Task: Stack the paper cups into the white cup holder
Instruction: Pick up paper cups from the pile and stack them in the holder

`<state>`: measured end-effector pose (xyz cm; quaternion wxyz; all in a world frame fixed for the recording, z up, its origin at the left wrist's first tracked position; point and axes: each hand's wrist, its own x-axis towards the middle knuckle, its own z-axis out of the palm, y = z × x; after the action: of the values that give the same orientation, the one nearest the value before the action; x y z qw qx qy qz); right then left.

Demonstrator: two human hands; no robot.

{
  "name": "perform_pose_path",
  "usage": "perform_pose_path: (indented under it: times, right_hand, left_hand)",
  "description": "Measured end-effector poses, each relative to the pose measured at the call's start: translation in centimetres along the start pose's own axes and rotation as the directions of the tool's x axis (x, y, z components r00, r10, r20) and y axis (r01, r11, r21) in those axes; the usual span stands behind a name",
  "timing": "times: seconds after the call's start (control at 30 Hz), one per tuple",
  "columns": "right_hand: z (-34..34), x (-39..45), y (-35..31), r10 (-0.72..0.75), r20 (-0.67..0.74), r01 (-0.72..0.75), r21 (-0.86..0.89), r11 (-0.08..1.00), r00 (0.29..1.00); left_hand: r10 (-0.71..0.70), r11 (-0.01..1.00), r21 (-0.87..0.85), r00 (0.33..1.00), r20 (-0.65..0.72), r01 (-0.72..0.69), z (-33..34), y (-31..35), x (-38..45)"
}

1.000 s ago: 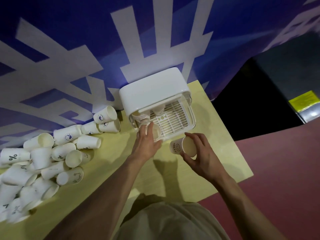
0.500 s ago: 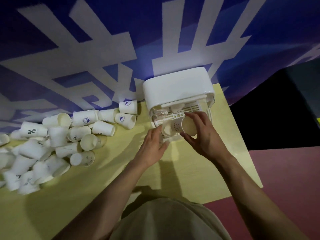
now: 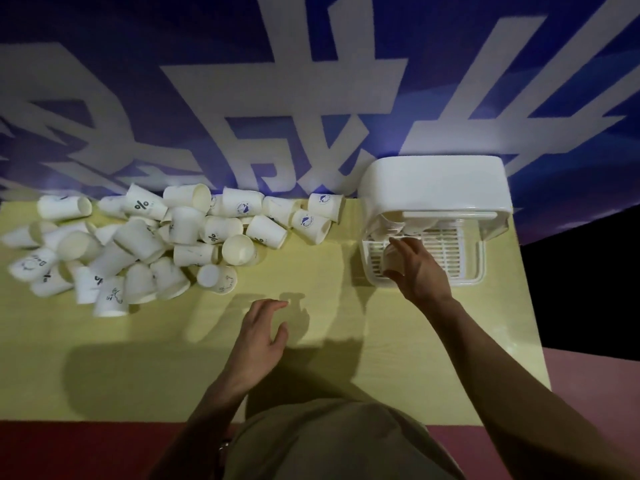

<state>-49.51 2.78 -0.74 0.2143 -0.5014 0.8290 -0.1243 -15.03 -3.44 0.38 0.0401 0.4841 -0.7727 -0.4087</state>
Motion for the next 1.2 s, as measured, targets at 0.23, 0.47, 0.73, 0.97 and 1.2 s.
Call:
perform_pose_path:
  times: [0.23, 0.47, 0.73, 0.97, 1.2]
  right_hand:
    - [0.2, -2.0, -2.1, -0.036, -0.151, 0.015, -0.141, 0.990, 0.988]
    - [1.5, -7.7, -6.7, -0.062, -0.130, 0.051, -0.086, 0.995, 0.990]
    - [3.5, -10.0, -10.4, -0.057, 0.086, 0.063, -0.072, 0.995, 0.995]
    - [5.8, -6.6, -15.4, -0.204, 0.155, 0.212, -0.034, 0.977, 0.966]
    - [10.3, 0.3, -23.4, -0.303, 0.204, 0.338, -0.161, 0.927, 0.931]
  left_hand:
    - [-0.028, 0.998, 0.043, 0.980, -0.197, 0.037, -2.4, -2.4, 1.7]
    - [-0.138, 0.961, 0.170, 0.911, -0.390, 0.218, -6.3, -7.3, 5.1]
    - [-0.191, 0.967, 0.119, 0.946, -0.261, 0.227, -6.2, -11.2, 8.3]
    - [-0.287, 0.953, -0.176, 0.921, -0.263, 0.246, -6.7, -12.8, 5.7]
    - [-0.389, 0.898, -0.308, 0.894, -0.224, 0.314, -6.6, -15.6, 0.3]
